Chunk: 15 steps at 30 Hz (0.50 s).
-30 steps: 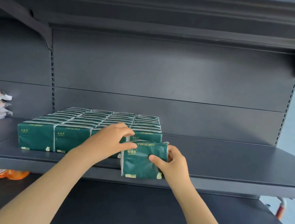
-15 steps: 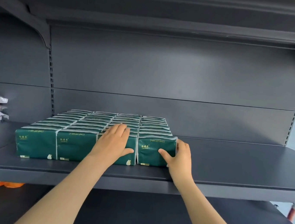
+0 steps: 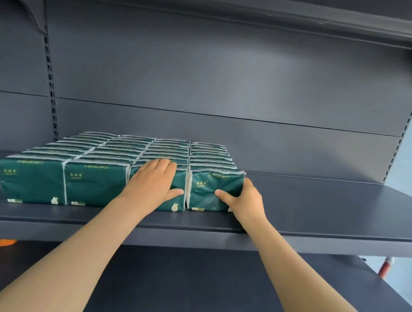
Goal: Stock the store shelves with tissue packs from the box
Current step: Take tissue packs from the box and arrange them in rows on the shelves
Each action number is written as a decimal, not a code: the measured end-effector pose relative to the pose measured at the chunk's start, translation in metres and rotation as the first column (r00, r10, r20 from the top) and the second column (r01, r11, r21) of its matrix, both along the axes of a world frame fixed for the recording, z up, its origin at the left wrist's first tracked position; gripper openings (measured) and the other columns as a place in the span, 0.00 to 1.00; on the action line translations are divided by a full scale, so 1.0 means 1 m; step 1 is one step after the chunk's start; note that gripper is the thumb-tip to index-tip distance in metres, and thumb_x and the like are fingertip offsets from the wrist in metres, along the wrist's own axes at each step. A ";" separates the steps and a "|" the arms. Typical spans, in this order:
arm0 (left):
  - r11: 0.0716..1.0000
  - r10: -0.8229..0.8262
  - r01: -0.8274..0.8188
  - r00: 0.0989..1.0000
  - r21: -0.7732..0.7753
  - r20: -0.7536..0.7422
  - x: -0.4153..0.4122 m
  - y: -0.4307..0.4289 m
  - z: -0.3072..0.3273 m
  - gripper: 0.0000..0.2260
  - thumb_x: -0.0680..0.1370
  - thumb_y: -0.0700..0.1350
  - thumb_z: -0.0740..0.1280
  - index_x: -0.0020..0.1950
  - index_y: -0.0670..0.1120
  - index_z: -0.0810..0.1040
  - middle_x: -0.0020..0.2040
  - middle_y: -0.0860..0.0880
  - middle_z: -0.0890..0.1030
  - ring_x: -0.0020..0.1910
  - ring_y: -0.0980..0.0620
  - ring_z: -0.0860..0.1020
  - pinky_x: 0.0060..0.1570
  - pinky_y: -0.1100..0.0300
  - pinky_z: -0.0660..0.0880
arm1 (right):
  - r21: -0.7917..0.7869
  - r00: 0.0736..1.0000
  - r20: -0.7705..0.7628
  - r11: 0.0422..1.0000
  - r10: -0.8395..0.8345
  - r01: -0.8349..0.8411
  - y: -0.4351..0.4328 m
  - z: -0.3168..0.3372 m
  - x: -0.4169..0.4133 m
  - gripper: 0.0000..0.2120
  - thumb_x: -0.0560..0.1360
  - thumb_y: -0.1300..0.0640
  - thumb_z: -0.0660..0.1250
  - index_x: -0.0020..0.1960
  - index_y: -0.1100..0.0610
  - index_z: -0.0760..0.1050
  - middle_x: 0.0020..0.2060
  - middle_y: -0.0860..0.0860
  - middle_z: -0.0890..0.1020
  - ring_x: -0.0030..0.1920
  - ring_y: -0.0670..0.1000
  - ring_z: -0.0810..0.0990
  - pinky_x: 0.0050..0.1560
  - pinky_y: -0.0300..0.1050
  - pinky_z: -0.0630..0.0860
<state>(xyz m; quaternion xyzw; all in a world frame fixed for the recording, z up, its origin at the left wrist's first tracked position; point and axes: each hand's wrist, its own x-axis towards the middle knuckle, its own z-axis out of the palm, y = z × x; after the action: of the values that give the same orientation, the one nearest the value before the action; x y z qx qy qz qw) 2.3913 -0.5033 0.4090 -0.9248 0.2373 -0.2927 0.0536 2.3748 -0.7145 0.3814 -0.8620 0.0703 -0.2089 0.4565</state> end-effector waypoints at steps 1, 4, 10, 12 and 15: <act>1.000 0.010 -0.009 1.000 0.008 -0.009 -0.001 0.000 0.002 0.30 0.78 0.60 0.58 0.73 0.42 0.61 0.69 0.46 0.67 0.69 0.49 0.65 0.69 0.57 0.60 | -0.012 0.999 -0.032 1.000 0.016 -0.016 -0.002 0.003 -0.002 0.22 0.70 0.48 0.73 0.57 0.54 0.70 0.50 0.48 0.79 0.40 0.49 0.80 0.40 0.39 0.74; 0.999 0.032 -0.030 0.998 0.028 -0.055 -0.006 0.000 0.010 0.30 0.78 0.61 0.57 0.73 0.43 0.61 0.69 0.46 0.67 0.69 0.48 0.66 0.68 0.56 0.61 | -0.084 0.989 -0.142 0.995 0.046 -0.058 -0.013 0.009 -0.008 0.24 0.70 0.48 0.74 0.60 0.56 0.71 0.48 0.47 0.79 0.43 0.46 0.77 0.41 0.38 0.72; 0.998 0.068 -0.068 0.998 -0.017 -0.003 -0.037 0.007 0.037 0.26 0.80 0.57 0.56 0.70 0.40 0.63 0.67 0.44 0.69 0.66 0.46 0.68 0.66 0.54 0.65 | -0.309 0.972 -0.235 0.950 -0.024 -0.051 -0.031 0.036 -0.042 0.32 0.75 0.41 0.65 0.69 0.61 0.65 0.65 0.55 0.73 0.63 0.56 0.73 0.53 0.44 0.69; 0.996 0.086 -0.087 0.996 0.020 0.031 -0.056 0.011 0.049 0.24 0.81 0.56 0.55 0.69 0.40 0.65 0.65 0.43 0.71 0.64 0.45 0.70 0.63 0.52 0.69 | -0.377 0.976 -0.214 0.924 -0.025 -0.059 -0.034 0.050 -0.058 0.30 0.76 0.41 0.62 0.68 0.62 0.67 0.61 0.57 0.76 0.59 0.57 0.75 0.52 0.46 0.71; 0.993 0.101 -0.105 0.992 0.048 0.074 -0.092 0.015 0.068 0.22 0.81 0.54 0.56 0.67 0.39 0.68 0.62 0.42 0.73 0.62 0.44 0.71 0.60 0.51 0.71 | -0.560 0.979 -0.203 0.822 -0.016 -0.103 -0.037 0.073 -0.087 0.26 0.77 0.44 0.62 0.65 0.64 0.68 0.55 0.58 0.76 0.57 0.58 0.75 0.48 0.46 0.71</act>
<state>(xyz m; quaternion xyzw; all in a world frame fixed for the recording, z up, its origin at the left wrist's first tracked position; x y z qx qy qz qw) 2.2989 -0.4879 0.4766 -0.9230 0.1947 -0.3163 0.1011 2.2874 -0.7512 0.4539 -0.9765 0.0306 -0.1226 0.1744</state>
